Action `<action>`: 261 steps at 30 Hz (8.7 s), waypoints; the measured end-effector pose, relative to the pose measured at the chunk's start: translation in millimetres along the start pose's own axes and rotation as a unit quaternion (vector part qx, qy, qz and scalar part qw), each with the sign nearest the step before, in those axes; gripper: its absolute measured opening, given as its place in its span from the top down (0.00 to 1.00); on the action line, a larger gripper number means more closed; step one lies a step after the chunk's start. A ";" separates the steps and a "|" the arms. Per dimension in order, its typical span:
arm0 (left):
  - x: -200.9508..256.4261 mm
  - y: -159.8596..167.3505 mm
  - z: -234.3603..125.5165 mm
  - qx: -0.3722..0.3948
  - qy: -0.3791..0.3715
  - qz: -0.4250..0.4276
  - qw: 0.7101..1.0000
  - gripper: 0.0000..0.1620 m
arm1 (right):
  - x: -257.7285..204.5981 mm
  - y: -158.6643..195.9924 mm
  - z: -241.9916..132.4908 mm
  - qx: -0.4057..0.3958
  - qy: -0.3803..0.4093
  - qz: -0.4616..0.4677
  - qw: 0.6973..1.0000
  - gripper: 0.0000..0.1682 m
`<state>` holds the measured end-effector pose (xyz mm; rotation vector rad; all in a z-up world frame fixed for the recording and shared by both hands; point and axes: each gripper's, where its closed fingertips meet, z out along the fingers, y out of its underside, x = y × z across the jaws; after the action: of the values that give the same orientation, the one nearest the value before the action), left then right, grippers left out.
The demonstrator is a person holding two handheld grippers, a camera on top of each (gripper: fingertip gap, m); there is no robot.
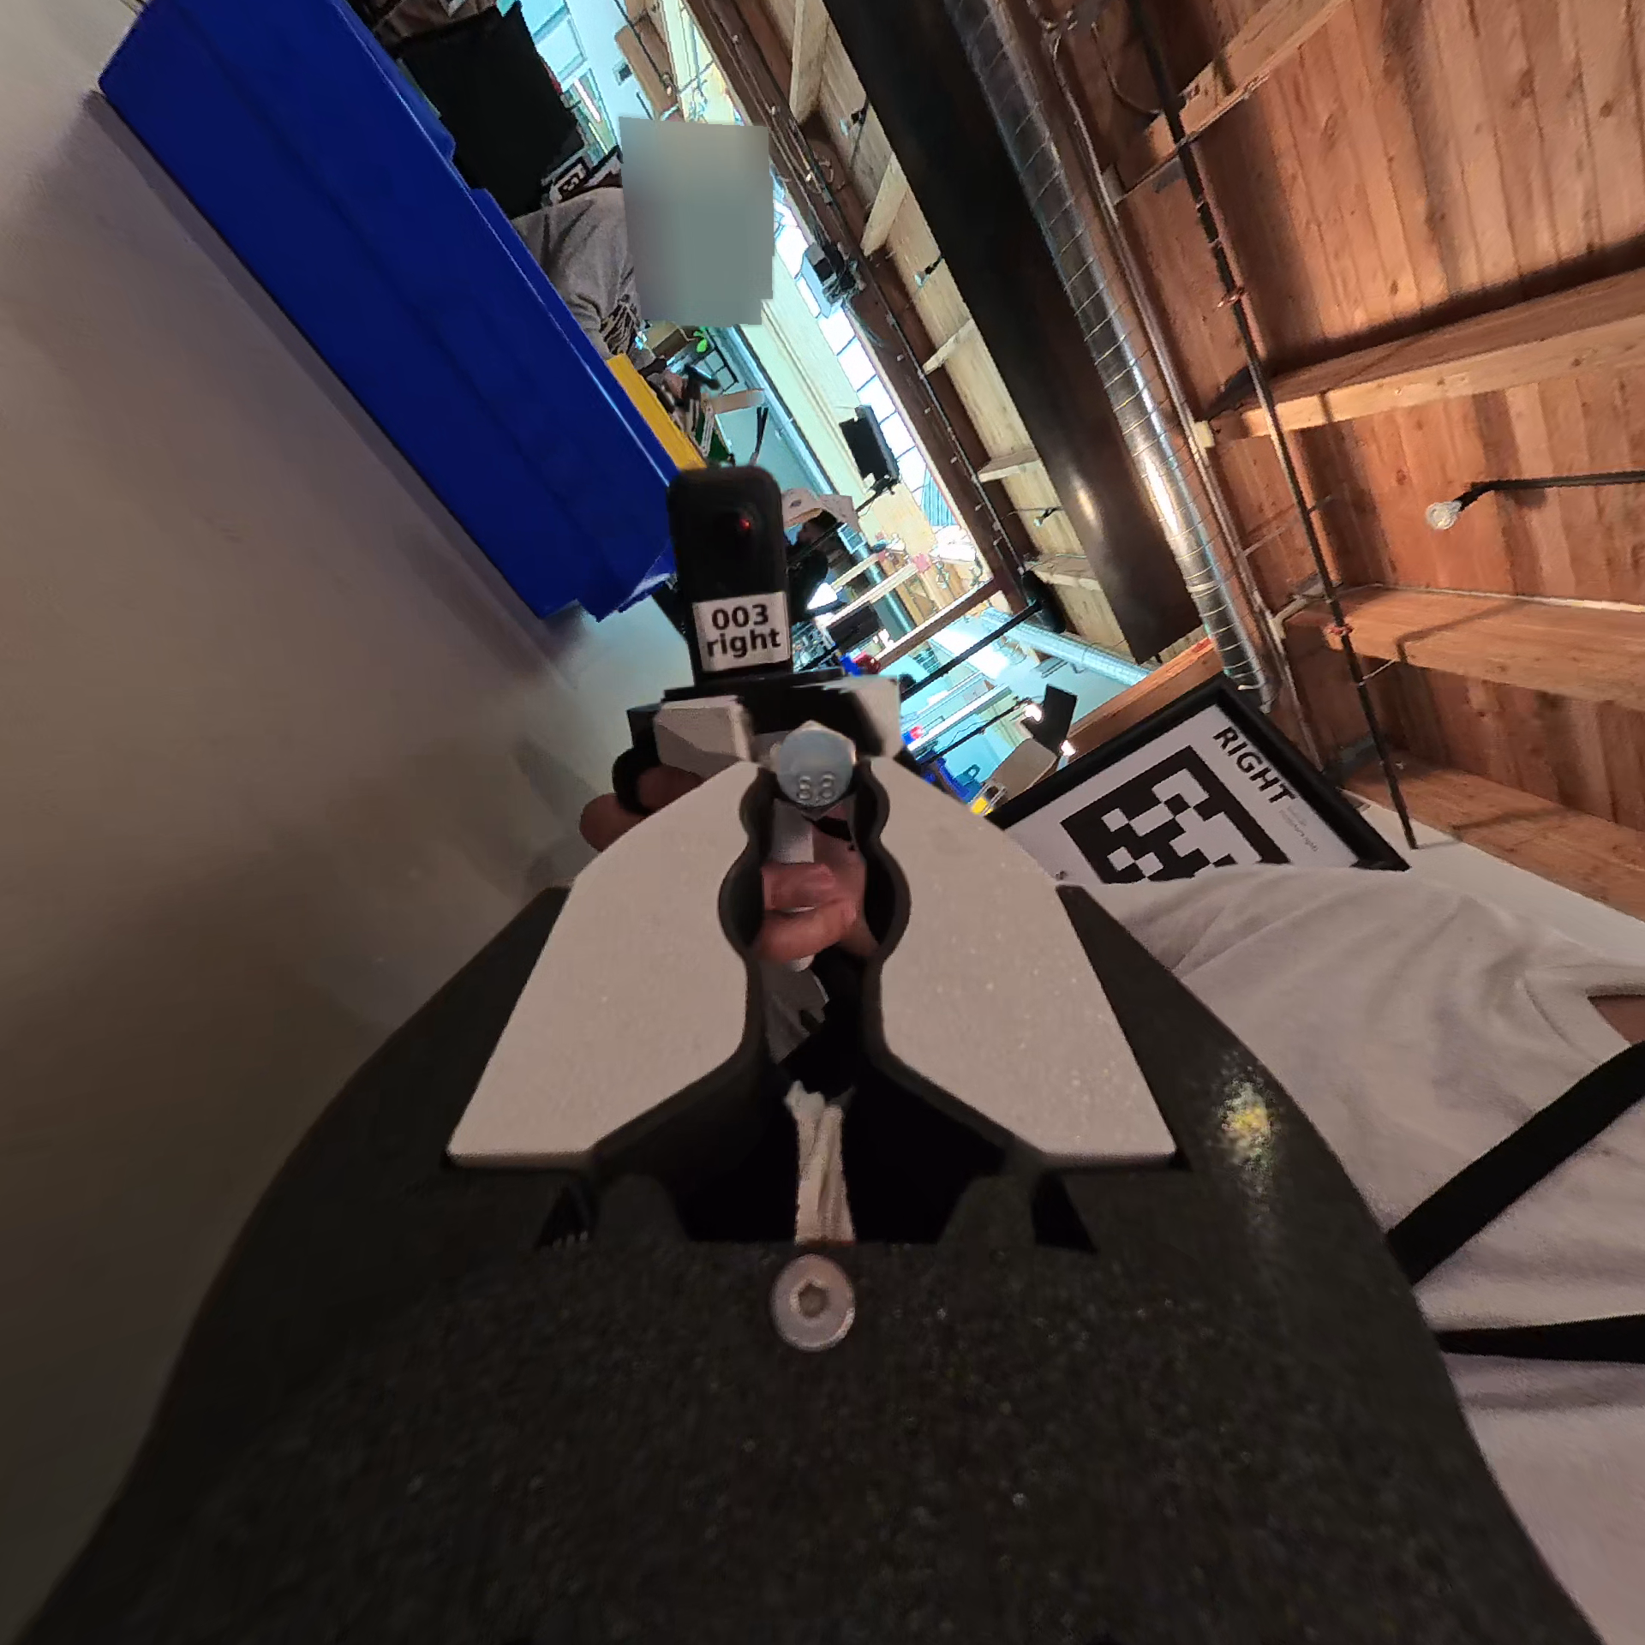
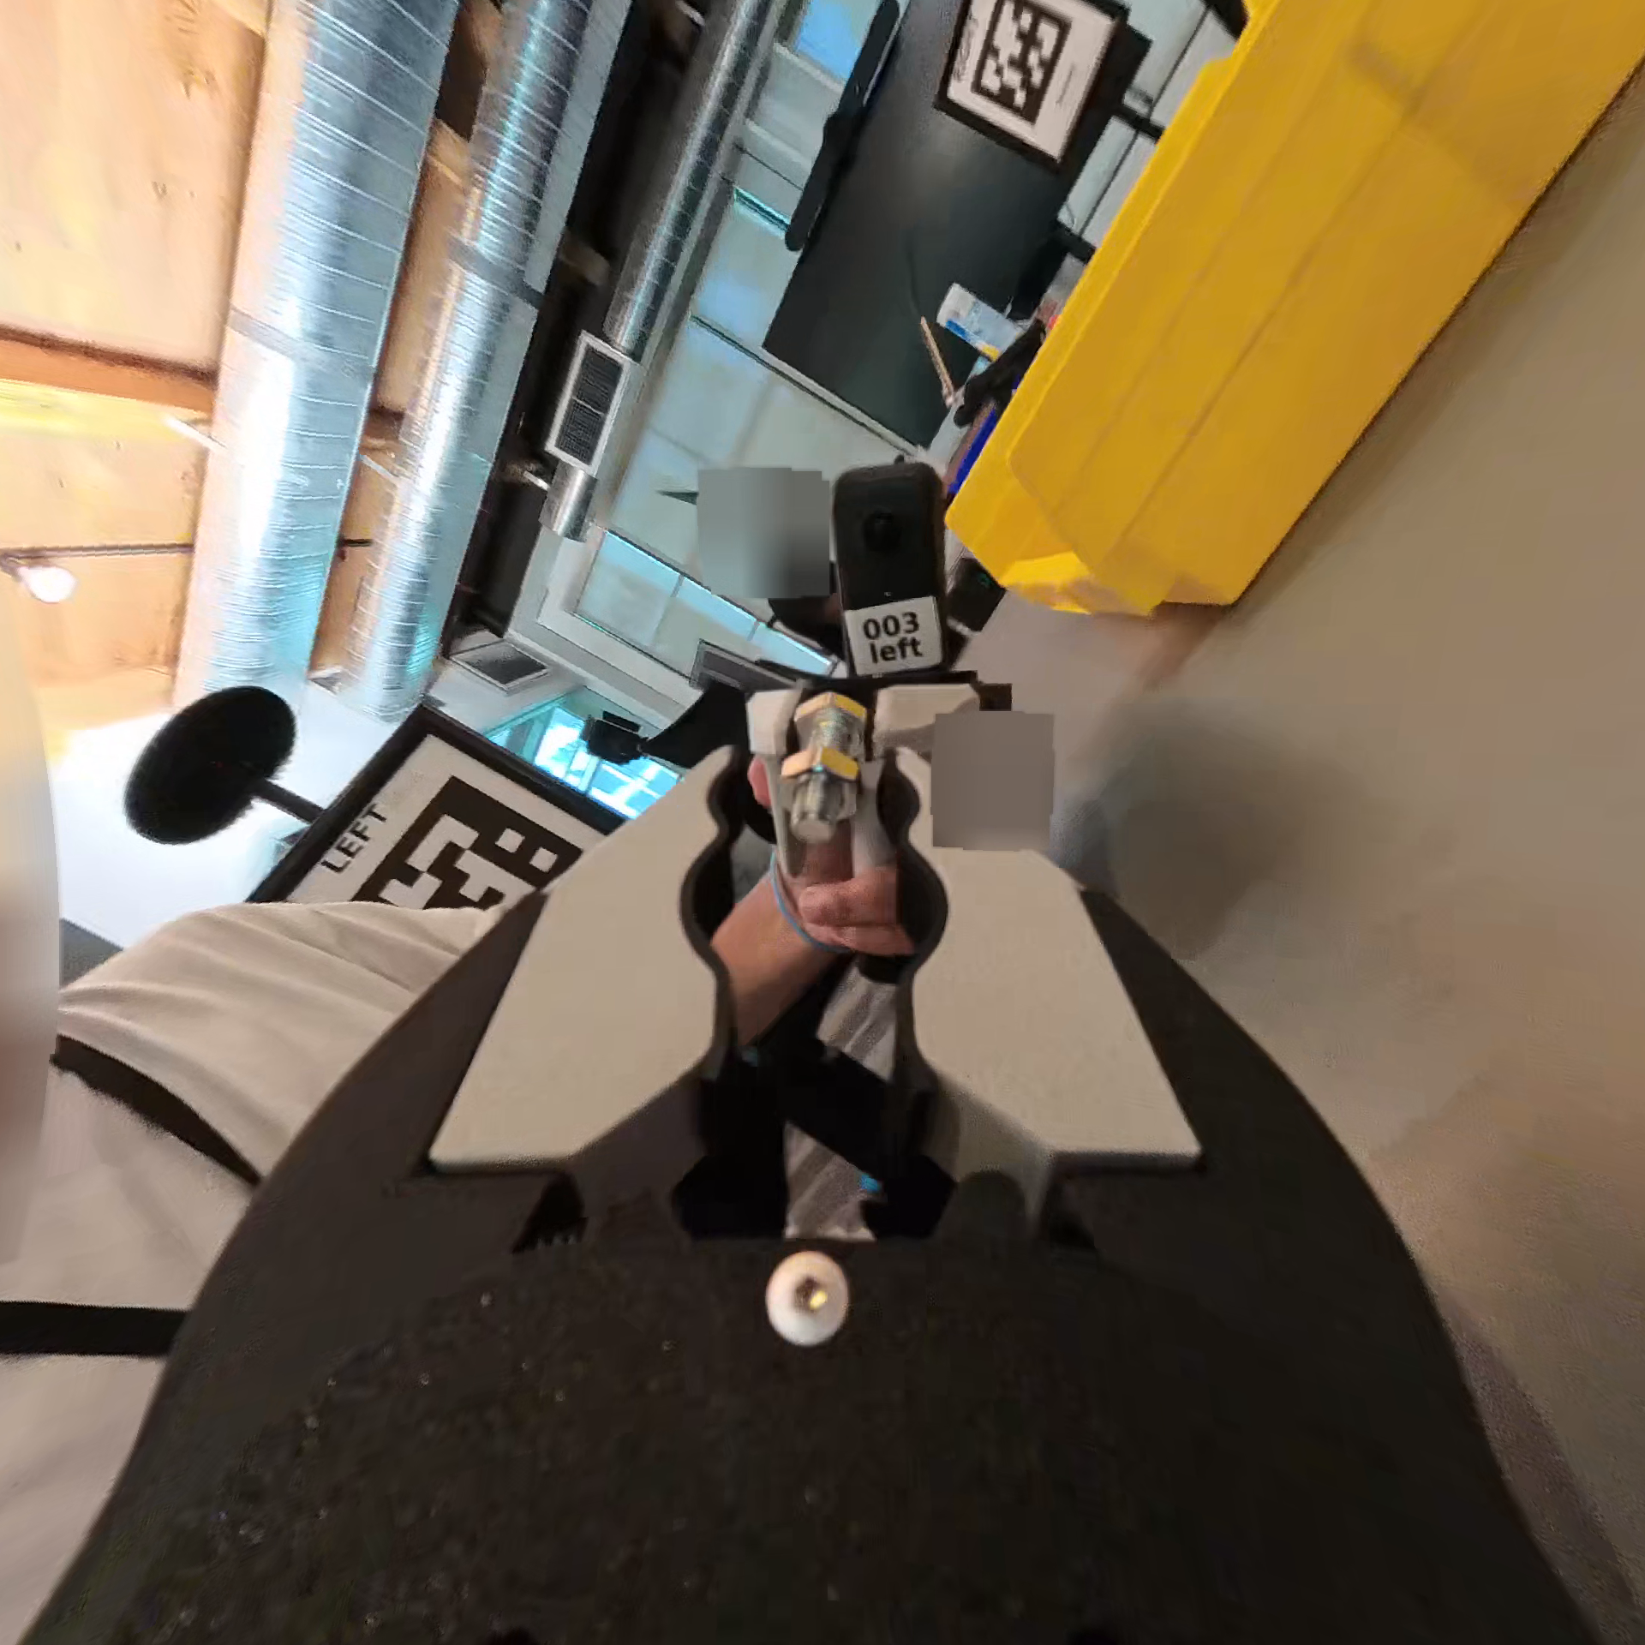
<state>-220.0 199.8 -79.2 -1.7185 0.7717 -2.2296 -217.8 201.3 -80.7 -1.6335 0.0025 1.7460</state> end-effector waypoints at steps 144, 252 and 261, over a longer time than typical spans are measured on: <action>1.3 -4.4 -1.5 0.001 -0.029 0.054 0.998 0.90 | -0.4 0.9 5.8 -0.045 -0.031 0.103 0.993 0.90; -125.0 -19.2 201.3 -0.036 -0.439 0.278 0.854 0.81 | 38.1 -85.6 -376.0 0.235 0.722 -0.204 0.618 0.98; -92.8 -62.2 110.9 0.037 -0.524 0.333 0.783 0.97 | 9.5 -108.7 -279.0 0.242 0.697 -0.301 0.604 0.98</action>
<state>-79.4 266.2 -103.7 -1.8492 0.7613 -0.6314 77.9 155.1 -91.9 -1.7991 0.5358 -0.3342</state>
